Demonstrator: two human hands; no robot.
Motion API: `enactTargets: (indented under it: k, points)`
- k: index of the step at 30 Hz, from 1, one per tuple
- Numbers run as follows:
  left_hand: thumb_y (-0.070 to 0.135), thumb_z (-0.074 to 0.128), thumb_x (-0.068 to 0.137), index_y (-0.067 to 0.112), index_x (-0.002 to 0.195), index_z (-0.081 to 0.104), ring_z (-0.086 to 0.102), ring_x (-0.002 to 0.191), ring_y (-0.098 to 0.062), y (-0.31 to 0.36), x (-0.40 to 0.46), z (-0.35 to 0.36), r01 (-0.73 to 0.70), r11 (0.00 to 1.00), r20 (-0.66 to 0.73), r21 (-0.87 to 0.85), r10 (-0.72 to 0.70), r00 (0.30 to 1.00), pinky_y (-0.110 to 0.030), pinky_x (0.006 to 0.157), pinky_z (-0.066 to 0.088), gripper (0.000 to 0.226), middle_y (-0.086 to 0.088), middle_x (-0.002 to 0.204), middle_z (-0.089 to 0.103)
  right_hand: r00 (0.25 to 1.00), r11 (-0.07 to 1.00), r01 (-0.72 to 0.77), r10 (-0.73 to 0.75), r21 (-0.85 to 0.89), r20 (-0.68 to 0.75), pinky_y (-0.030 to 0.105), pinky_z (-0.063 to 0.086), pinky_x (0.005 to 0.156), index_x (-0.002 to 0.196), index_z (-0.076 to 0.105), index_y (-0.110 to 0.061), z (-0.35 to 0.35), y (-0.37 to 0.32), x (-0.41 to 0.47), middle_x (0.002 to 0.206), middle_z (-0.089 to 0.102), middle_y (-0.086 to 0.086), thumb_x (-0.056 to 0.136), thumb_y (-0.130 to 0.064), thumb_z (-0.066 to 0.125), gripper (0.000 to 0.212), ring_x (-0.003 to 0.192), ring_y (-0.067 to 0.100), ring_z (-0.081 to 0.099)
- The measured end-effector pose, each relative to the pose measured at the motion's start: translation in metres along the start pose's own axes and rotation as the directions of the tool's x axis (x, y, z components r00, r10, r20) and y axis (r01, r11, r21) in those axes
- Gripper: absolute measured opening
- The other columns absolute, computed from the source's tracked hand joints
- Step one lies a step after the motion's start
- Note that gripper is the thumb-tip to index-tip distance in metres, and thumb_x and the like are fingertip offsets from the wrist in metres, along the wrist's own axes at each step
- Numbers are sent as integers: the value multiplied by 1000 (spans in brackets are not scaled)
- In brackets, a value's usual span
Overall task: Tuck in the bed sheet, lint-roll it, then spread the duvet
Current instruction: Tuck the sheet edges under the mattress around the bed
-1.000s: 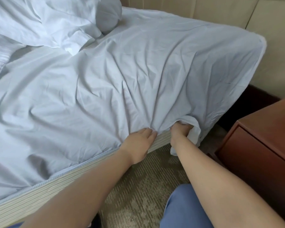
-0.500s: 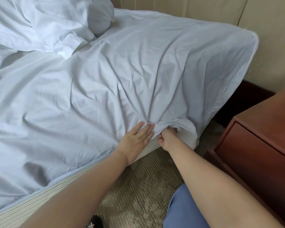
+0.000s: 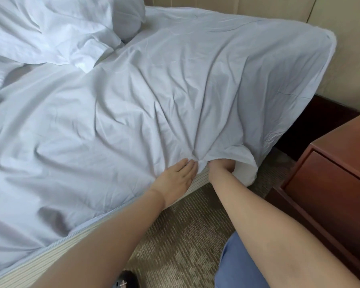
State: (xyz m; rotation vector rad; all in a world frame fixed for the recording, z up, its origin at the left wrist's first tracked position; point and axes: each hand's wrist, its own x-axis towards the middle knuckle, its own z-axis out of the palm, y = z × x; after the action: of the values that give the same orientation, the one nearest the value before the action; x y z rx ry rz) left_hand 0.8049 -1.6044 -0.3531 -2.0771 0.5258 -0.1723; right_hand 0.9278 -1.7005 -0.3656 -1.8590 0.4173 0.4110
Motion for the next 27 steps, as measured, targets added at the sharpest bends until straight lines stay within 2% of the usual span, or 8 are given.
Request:
enactTargets:
  k: [2,4,8,12,15,18,21,27]
  points:
    - [20,36,101,-6,146,23,22,142,-34,9,2,2,-33,998,188,54,22,982,-45,117,6,54,-20,154,26,977,966,191,-205,-176,-63,31,40,95,126,54,0,1,23,-2,131,55,15,101,-21,42,35,117,31,52]
    - [23,30,102,-4,148,20,13,143,-36,9,4,4,-95,988,222,126,65,973,-46,116,3,54,-20,155,21,918,876,377,-396,-302,-4,32,45,79,108,64,-4,-5,43,-19,113,64,15,100,-27,42,33,102,32,59]
    - [32,33,99,4,148,29,14,143,-32,7,2,17,-149,957,213,250,96,972,-46,117,6,56,-16,155,23,567,416,801,-759,-430,321,34,46,75,107,62,-11,-23,56,-36,106,62,4,96,-10,40,24,98,21,56]
    - [26,60,83,11,106,73,45,121,-30,-12,4,3,-106,994,46,17,105,993,-39,112,26,31,-10,130,58,433,234,887,-721,-398,541,34,40,101,138,46,-17,-39,48,-30,137,48,-3,93,-1,41,48,123,16,45]
    - [18,57,82,10,83,78,59,106,-31,-23,-8,4,-203,979,-50,-24,201,978,-42,104,31,22,-12,111,68,370,77,896,-672,-437,641,29,24,111,148,32,-11,-47,42,-23,151,37,2,94,-2,41,55,137,18,34]
    - [23,71,76,6,96,77,61,108,-30,-16,-22,12,-205,979,5,-12,205,979,-41,105,31,27,-11,110,70,339,11,900,-646,-436,684,34,28,113,148,30,-5,-46,42,-18,149,40,10,93,-2,43,56,137,23,37]
    - [32,69,79,9,118,68,56,118,-27,-11,-31,14,-167,986,96,-5,167,981,-40,108,30,46,-10,123,65,232,-40,925,-728,-378,645,39,53,90,126,59,0,-47,46,-13,123,63,14,77,4,51,50,111,27,62]
    - [20,32,101,-12,146,5,19,139,-42,19,-23,2,-91,996,312,-6,89,946,-44,114,20,62,-32,150,21,169,-131,919,-719,-371,674,34,53,87,116,68,-6,-42,66,-17,116,68,5,59,-7,59,57,105,20,66]
